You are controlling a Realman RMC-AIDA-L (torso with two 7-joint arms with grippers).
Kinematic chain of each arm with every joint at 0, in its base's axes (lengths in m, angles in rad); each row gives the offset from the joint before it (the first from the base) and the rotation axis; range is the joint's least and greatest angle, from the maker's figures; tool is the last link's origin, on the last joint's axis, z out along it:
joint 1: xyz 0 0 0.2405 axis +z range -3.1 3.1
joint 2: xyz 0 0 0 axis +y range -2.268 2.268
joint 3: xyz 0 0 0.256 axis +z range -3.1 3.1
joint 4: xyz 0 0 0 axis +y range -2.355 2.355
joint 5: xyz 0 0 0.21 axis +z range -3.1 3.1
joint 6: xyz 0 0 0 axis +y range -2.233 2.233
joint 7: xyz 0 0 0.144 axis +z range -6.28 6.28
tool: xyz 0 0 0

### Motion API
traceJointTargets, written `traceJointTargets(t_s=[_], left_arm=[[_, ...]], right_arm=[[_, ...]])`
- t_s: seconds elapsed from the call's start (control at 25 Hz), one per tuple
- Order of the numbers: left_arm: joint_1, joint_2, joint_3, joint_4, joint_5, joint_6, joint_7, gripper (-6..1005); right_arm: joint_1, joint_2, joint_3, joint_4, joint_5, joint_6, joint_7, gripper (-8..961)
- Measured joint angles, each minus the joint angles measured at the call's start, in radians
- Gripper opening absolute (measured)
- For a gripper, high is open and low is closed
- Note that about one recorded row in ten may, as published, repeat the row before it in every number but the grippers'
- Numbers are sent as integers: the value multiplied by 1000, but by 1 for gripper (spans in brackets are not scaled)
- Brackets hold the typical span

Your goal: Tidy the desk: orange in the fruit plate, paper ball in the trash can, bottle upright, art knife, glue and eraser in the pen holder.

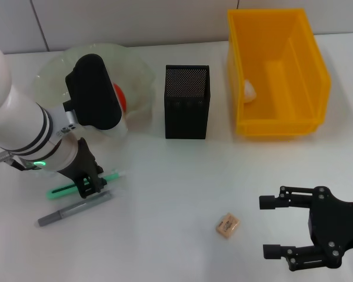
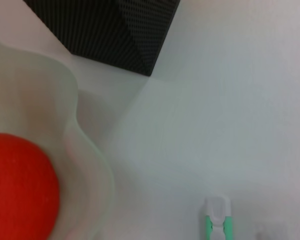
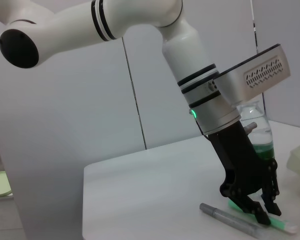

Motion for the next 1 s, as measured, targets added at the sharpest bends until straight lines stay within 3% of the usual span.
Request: traceJointTargets(t_s=[0.48,0.72,0.92,1.0], left_arm=[[5,2,-33,42,-40,36,3,193],[48,8,-104,161,-134,108,29,195],[100,8,-123,295,-264,139,62,197],[100,8,-123,295,-264,139,62,197]], right_arm=[[0,0,1,0,2,-11,1,779],[0,-1,4,0,3,-11,1,779],[0,-1,10,0,3,-11,1,779],[0,-1,14,0,3,-11,2,779]])
